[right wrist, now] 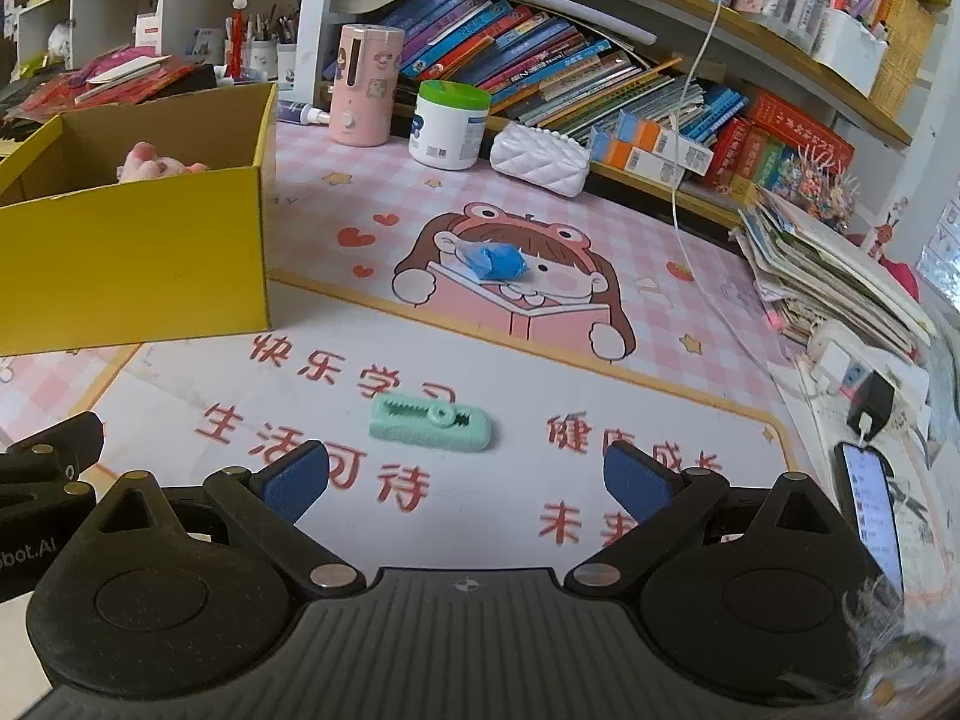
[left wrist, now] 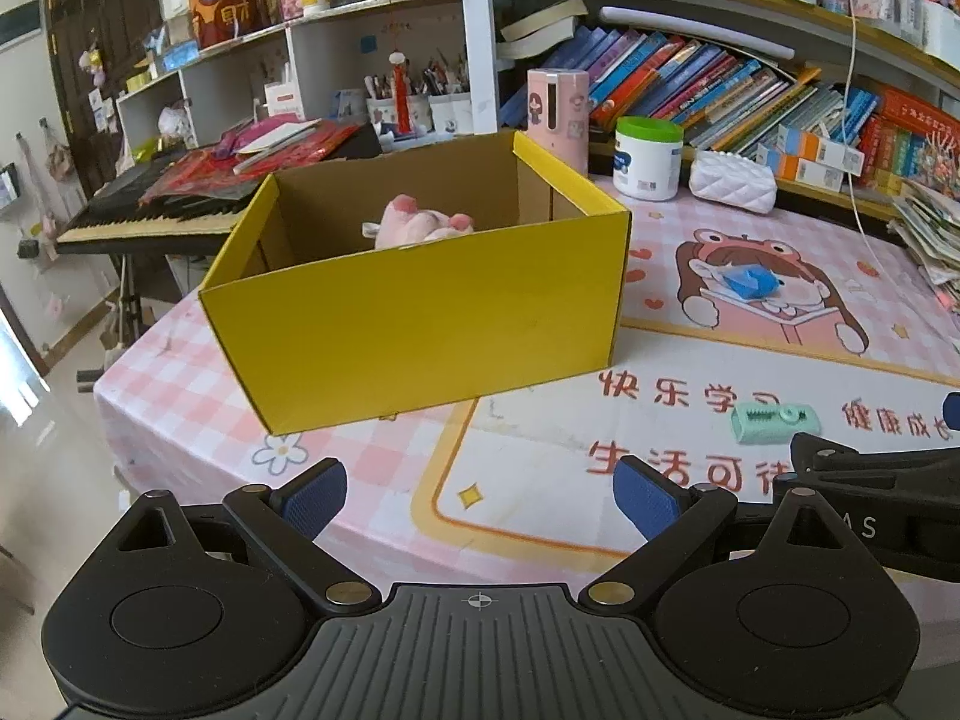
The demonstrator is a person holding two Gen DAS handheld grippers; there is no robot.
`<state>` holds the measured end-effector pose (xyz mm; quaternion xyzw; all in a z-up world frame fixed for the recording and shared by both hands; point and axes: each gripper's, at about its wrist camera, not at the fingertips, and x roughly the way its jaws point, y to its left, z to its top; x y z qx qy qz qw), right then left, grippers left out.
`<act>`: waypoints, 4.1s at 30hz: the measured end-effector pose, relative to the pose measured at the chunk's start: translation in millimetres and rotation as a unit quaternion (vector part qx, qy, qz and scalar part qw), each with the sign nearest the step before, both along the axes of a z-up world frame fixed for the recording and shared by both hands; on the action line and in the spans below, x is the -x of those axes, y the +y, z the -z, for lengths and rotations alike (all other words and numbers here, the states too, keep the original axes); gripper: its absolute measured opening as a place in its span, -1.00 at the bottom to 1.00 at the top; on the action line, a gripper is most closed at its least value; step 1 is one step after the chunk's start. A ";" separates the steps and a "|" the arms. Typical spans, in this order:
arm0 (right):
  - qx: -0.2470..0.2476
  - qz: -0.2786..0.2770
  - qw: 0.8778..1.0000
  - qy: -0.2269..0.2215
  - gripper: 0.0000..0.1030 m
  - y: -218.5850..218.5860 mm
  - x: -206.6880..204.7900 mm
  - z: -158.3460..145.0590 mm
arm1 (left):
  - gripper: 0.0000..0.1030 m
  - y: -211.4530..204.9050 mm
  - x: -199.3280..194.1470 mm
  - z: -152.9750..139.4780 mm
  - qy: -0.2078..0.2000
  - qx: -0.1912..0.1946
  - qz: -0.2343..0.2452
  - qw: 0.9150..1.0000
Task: Organize objects
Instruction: 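Withdraw both open grippers from the box and move toward the mint-green clip, then grasp the mint-green clip with the left gripper while the right grasps the blue object, then carry the green clip in the left gripper and blue object in the right toward the yellow box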
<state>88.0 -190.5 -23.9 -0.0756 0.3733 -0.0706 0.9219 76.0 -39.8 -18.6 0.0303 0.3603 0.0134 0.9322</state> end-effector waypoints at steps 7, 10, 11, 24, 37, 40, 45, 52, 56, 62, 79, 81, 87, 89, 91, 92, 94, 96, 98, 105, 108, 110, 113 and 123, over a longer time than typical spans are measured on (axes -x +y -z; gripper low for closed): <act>0.002 -0.006 1.000 0.000 0.92 -17.2 -21.4 -1.2 | 0.89 -16.3 -17.9 -1.8 -0.005 0.006 -0.003 1.000; 0.003 -0.008 1.000 -0.002 0.92 -25.6 -30.4 -2.6 | 0.88 -24.1 -24.7 -3.1 -0.009 0.009 -0.004 1.000; 0.003 -0.008 1.000 -0.004 0.92 -28.6 -32.5 -3.0 | 0.88 -27.2 -26.9 -3.7 -0.011 0.010 -0.004 1.000; -0.012 -0.027 1.000 -0.004 0.92 -65.3 -61.6 1.2 | 0.79 -63.8 -48.5 0.8 -0.008 0.016 -0.002 1.000; -0.047 -0.028 0.998 0.001 0.80 -107.9 -92.6 11.6 | 0.44 -104.1 -67.3 14.1 0.023 0.024 0.020 0.999; -0.055 -0.029 0.998 0.005 0.80 -114.8 -99.1 14.8 | 0.44 -117.3 -69.1 18.5 0.030 0.024 0.040 0.998; -0.060 -0.034 0.998 0.007 0.80 -124.0 -108.8 18.3 | 0.44 -136.8 -76.6 30.3 0.060 0.025 0.063 0.996; -0.064 -0.041 0.997 0.004 0.80 -135.0 -117.7 19.1 | 0.49 -161.9 -84.1 45.2 0.090 0.022 0.090 0.992; -0.067 -0.060 0.996 0.005 0.80 -136.4 -124.3 21.0 | 0.49 -166.6 -90.4 53.8 0.108 0.025 0.080 0.991; -0.063 -0.102 0.993 -0.011 0.80 -132.0 -136.9 21.3 | 0.33 -165.5 -94.0 58.4 0.109 0.037 0.060 0.992; -0.094 -0.146 0.985 0.001 0.45 -117.9 -230.0 52.3 | 0.33 -114.0 -81.4 32.1 0.059 0.048 -0.029 0.997; -0.104 -0.142 0.984 0.010 0.13 -117.5 -236.8 55.5 | 0.33 -110.6 -79.5 30.2 0.055 0.046 -0.034 0.997; -0.120 -0.133 0.984 0.022 -0.26 -117.8 -239.2 57.8 | 0.33 -102.5 -74.9 25.4 0.046 0.048 -0.043 0.997; -0.118 -0.130 0.984 0.014 -0.27 -117.5 -233.4 52.6 | 0.33 -99.9 -74.8 23.9 0.043 0.051 -0.045 0.997; -0.119 -0.125 0.985 0.006 -0.27 -117.2 -225.0 45.3 | 0.33 -98.0 -73.8 22.2 0.038 0.053 -0.044 0.997; -0.120 -0.121 0.985 0.004 -0.27 -117.0 -220.3 42.1 | 0.33 -96.9 -73.1 21.3 0.035 0.053 -0.043 0.997; -0.122 -0.111 0.986 0.000 -0.27 -115.6 -208.0 35.1 | 0.33 -94.2 -70.9 19.8 0.029 0.055 -0.042 0.997; -0.122 -0.102 0.987 0.001 -0.27 -112.0 -193.8 28.9 | 0.33 -90.2 -68.4 17.5 0.023 0.057 -0.042 0.997; -0.123 -0.098 0.987 0.002 -0.28 -106.3 -177.1 22.0 | 0.33 -85.2 -65.8 14.8 0.017 0.060 -0.044 0.997; -0.121 -0.101 0.987 -0.012 -0.28 -75.7 -116.5 -8.0 | 0.33 -60.5 -49.9 3.5 -0.009 0.070 -0.047 0.996; -0.120 -0.099 0.988 -0.017 -0.28 -62.1 -93.3 -17.7 | 0.33 -47.0 -39.7 0.1 -0.016 0.071 -0.049 0.996; -0.113 -0.099 0.989 -0.018 -0.28 -51.6 -77.4 -21.0 | 0.33 -37.1 -31.9 -2.2 -0.020 0.071 -0.050 0.996; -0.097 -0.102 0.990 -0.019 -0.28 -35.5 -56.0 -22.0 | 0.33 -21.5 -19.5 -5.2 -0.025 0.072 -0.055 0.996; -0.047 -0.106 0.993 -0.019 -0.28 8.4 -6.7 -20.9 | 0.33 17.3 14.1 -11.2 -0.034 0.073 -0.054 0.995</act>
